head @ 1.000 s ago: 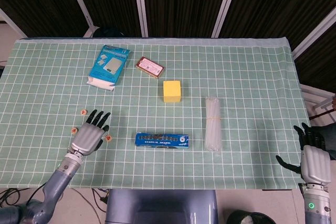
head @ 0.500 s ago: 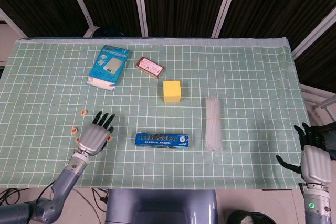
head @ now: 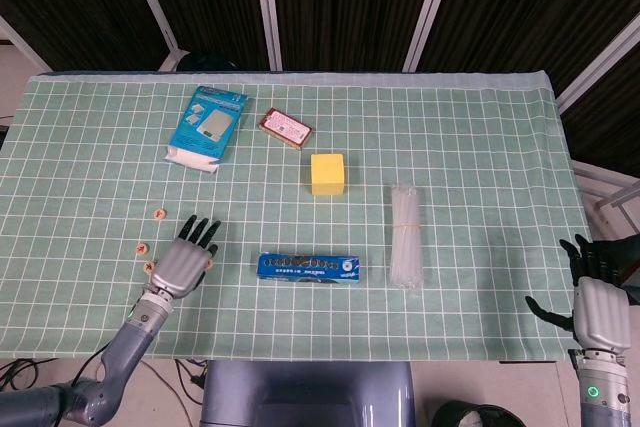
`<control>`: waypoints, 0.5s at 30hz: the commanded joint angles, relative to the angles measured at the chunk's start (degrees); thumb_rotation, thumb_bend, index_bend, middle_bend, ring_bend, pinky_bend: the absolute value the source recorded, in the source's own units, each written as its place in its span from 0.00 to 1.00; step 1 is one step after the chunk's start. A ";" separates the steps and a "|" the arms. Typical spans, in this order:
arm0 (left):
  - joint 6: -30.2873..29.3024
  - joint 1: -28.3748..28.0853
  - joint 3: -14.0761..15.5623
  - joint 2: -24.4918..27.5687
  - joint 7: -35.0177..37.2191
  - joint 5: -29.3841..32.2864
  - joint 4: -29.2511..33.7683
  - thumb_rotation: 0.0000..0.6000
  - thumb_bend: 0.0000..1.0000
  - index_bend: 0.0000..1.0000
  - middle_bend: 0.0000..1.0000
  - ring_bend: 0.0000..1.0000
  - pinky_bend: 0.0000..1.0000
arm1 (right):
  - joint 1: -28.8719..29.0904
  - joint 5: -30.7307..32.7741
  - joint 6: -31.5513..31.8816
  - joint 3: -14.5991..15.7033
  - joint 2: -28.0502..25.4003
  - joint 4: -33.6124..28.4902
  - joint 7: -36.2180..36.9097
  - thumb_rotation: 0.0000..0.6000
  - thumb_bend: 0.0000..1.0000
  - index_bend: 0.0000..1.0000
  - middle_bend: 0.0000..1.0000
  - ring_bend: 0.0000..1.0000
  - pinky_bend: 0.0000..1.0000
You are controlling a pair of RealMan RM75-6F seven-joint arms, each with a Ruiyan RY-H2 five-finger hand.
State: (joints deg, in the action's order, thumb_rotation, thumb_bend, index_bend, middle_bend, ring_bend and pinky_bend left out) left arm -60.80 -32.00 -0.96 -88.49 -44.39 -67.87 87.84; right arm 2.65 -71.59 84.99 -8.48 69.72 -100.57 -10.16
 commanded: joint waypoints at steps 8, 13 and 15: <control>-0.14 -0.35 0.22 -0.16 -0.39 0.26 -0.07 1.00 0.35 0.46 0.04 0.00 0.00 | 0.03 0.37 -0.15 -0.06 0.00 -0.18 -0.14 1.00 0.27 0.12 0.06 0.02 0.00; -0.27 -0.47 0.35 -0.23 -0.52 0.38 -0.06 1.00 0.35 0.46 0.04 0.00 0.00 | 0.04 0.49 -0.16 -0.09 -0.01 -0.18 -0.19 1.00 0.27 0.12 0.06 0.02 0.00; -0.39 -0.47 0.40 -0.18 -0.46 0.37 -0.01 1.00 0.35 0.46 0.04 0.00 0.00 | 0.05 0.48 -0.12 -0.11 0.00 -0.17 -0.22 1.00 0.27 0.12 0.06 0.02 0.00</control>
State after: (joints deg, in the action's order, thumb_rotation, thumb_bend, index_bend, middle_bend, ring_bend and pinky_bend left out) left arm -61.19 -32.47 -0.56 -88.67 -44.85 -67.50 87.82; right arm 2.70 -71.12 84.86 -8.59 69.72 -100.74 -10.37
